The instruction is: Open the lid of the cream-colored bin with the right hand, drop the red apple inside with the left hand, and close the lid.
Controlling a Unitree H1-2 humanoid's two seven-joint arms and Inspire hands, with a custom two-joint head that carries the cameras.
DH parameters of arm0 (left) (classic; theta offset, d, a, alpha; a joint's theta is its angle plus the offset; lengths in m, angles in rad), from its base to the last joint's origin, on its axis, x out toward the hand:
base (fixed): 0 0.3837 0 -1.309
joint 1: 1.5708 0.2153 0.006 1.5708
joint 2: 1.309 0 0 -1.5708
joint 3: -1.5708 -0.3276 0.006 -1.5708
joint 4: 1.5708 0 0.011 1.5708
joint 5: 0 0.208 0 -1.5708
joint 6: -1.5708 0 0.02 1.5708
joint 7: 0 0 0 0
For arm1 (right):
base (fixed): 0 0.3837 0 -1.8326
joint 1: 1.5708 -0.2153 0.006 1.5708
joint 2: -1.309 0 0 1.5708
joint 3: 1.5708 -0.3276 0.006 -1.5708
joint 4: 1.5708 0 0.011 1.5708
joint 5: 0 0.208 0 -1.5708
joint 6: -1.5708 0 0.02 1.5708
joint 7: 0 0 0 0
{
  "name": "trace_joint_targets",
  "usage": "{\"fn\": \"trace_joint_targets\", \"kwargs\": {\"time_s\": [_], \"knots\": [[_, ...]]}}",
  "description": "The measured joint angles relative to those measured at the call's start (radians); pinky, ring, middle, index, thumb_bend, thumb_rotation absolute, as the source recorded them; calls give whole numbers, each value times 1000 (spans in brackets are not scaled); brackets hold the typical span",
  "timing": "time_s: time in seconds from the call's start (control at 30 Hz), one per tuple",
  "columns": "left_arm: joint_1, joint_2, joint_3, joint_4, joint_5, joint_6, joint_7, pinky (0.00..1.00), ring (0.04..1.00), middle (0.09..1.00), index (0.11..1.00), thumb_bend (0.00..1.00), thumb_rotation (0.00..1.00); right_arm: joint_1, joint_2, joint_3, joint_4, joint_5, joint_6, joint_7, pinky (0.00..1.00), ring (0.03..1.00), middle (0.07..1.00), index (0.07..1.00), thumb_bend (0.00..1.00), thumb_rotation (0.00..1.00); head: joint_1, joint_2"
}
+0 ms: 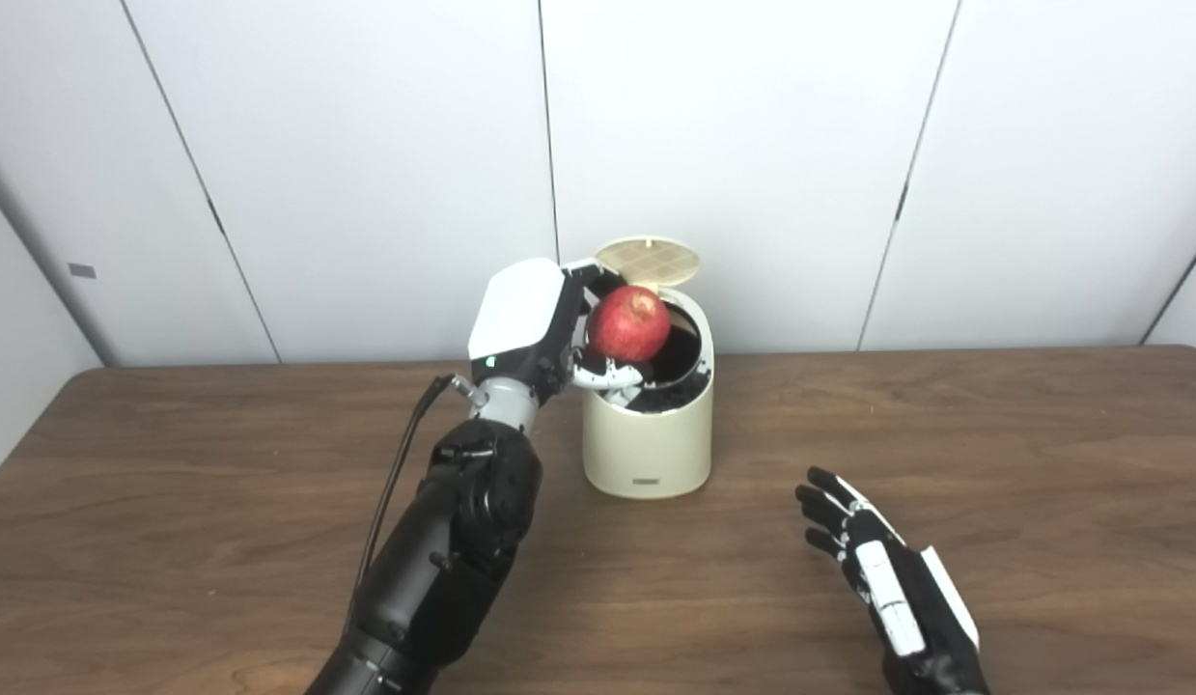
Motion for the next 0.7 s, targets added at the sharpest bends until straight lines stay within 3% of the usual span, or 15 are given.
{"fn": "trace_joint_targets", "kwargs": {"time_s": [0.2, 0.4, 0.7], "knots": [[0, 3, -1, -3, 0, 2, -10, 578, 660, 712, 691, 1000, 43, 0, 0, 3, 0, 0, 0, 0, 862, 888, 855, 865, 576, 951, -3, 2], [0, 18, -15, -18, 20, 9, -39, 627, 720, 748, 713, 1000, 149, 0, -1, 7, 0, -2, 0, 2, 872, 880, 843, 861, 567, 958, -5, 6], [-1, 26, -19, -26, 27, 29, -88, 677, 754, 776, 752, 1000, 168, -1, -1, 10, 0, -12, -1, 2, 868, 877, 835, 854, 572, 961, -8, 11]]}}
